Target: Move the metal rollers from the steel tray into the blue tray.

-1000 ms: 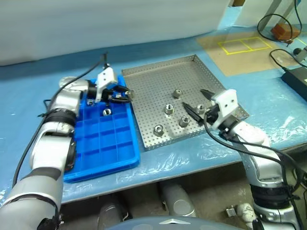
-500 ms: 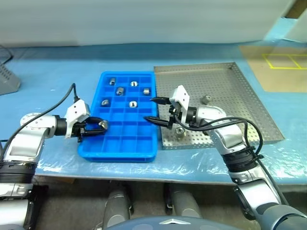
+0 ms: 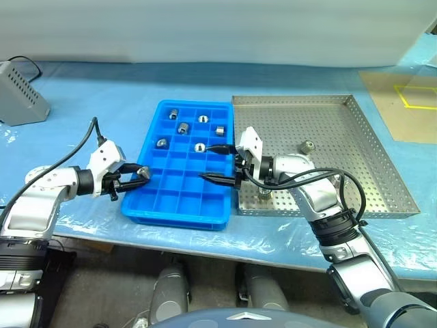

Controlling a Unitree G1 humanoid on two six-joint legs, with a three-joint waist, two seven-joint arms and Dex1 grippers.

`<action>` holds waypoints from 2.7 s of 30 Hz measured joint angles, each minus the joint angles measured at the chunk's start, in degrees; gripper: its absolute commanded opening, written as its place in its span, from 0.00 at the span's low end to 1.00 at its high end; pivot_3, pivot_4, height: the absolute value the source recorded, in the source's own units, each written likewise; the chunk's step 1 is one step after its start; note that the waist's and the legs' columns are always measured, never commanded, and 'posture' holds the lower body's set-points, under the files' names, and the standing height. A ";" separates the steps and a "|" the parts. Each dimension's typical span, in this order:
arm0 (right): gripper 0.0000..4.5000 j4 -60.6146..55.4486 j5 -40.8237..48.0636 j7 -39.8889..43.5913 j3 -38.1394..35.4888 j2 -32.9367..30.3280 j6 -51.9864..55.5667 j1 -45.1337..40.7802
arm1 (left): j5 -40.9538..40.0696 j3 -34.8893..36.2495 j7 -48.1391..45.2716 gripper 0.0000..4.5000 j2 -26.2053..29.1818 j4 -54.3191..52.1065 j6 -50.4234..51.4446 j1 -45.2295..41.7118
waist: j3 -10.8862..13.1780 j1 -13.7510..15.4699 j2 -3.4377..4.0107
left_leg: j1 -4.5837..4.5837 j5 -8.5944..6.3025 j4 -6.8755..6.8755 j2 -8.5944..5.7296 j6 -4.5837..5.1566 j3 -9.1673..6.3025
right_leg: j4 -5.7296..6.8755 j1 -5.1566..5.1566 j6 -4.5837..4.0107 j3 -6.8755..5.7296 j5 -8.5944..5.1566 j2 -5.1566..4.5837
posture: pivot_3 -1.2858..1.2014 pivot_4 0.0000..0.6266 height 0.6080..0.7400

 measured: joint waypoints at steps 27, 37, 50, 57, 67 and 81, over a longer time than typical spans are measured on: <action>0.92 -14.34 3.84 -10.79 -17.28 -9.85 6.51 12.65 | 0.09 -10.35 -0.10 0.65 -14.48 16.18 -3.24 -29.64 | -0.03 0.20 -0.04 | -0.19 0.18 0.09 -0.11 0.09 0.03 | -0.10 0.07 -0.05 0.12 -0.03 0.02 | 0.34 0.24 1.00; 0.92 -26.94 7.13 -17.13 -31.80 -16.66 13.37 26.67 | 6.92 -23.73 -11.14 0.65 -32.17 35.35 -21.44 -37.58 | -0.07 -5.74 -0.07 | -0.53 -0.10 0.17 -0.11 0.79 0.05 | -0.55 -0.14 0.12 0.11 0.05 0.13 | 0.24 0.24 1.00; 0.92 -34.63 8.78 -23.68 -37.31 -15.86 15.15 36.17 | 12.18 -25.84 -20.07 0.65 -36.50 51.77 -34.26 -42.89 | -0.10 -12.62 -0.01 | -0.91 -0.37 0.87 -0.30 1.23 -0.12 | -0.84 0.18 0.41 -0.12 0.18 -0.03 | 0.22 0.24 1.00; 0.92 -34.56 8.52 -23.96 -37.24 -15.87 14.61 36.63 | 16.29 -26.07 -17.00 0.65 -37.86 55.46 -37.67 -42.82 | -0.11 -14.51 0.00 | -1.11 -0.47 1.00 -0.27 1.41 -0.21 | -1.00 0.23 0.43 -0.34 0.18 -0.03 | 0.22 0.24 1.00; 0.92 -33.84 7.33 -24.81 -35.59 -15.86 13.44 36.97 | 20.98 -26.24 -12.53 0.65 -37.73 58.07 -41.27 -42.83 | -0.16 -16.15 0.10 | -1.00 -0.67 1.08 -0.30 1.70 -0.30 | -1.61 0.72 0.63 -0.49 0.32 -0.09 | 0.23 0.24 1.00; 0.92 -32.15 5.87 -25.07 -32.85 -15.84 11.97 35.83 | 25.04 -27.97 -11.69 0.38 -37.53 58.93 -42.09 -42.71 | -0.16 -18.33 0.10 | -1.06 -0.76 1.26 -0.28 1.83 -0.30 | -1.61 0.74 0.66 -0.51 0.34 -0.11 | 0.24 0.24 1.00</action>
